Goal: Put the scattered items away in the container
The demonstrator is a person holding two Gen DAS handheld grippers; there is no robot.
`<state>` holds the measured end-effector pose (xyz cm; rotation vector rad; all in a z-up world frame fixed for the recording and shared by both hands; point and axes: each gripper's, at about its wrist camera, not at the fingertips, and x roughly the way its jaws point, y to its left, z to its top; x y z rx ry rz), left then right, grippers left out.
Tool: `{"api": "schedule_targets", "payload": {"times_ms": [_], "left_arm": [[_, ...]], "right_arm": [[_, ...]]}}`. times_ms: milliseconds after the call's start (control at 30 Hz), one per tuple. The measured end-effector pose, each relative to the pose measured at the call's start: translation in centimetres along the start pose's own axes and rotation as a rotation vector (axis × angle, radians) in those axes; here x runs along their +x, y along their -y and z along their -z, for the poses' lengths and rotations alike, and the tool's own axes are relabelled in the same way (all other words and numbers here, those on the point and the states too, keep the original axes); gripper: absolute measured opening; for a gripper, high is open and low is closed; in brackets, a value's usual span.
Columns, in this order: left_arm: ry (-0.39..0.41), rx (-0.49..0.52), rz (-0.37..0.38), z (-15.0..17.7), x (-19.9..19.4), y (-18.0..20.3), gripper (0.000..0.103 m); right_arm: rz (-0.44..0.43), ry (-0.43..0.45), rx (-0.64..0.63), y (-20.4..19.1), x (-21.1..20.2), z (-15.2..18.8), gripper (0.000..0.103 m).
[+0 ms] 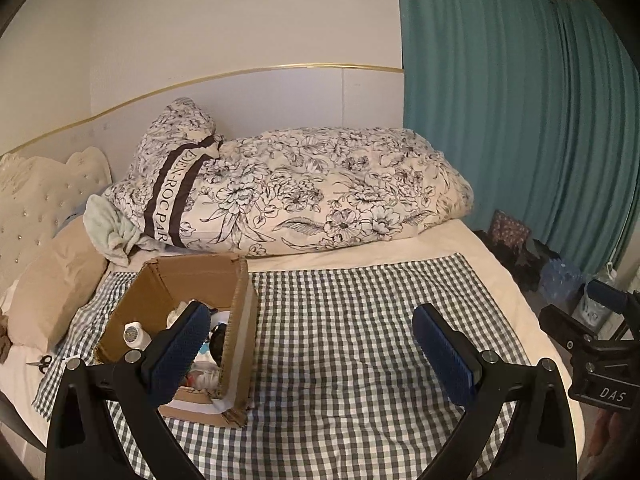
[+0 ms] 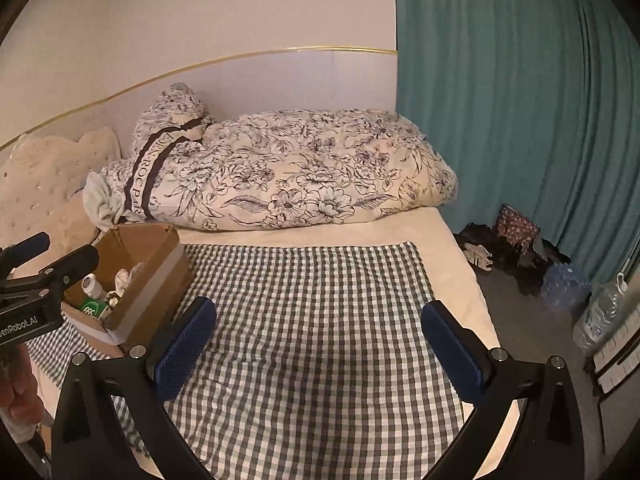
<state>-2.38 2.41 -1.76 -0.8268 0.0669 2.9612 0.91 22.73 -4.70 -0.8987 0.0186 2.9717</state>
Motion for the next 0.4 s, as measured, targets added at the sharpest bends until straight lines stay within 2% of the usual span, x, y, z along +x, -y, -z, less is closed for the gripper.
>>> {"api": "schedule_targets", "payload": {"times_ms": [400], "left_arm": [[-0.018, 0.003, 0.018, 0.4, 0.9, 1.2, 0.103]], "right_arm": [[-0.012, -0.017, 0.001, 0.2, 1.0, 0.3, 0.103]]}}
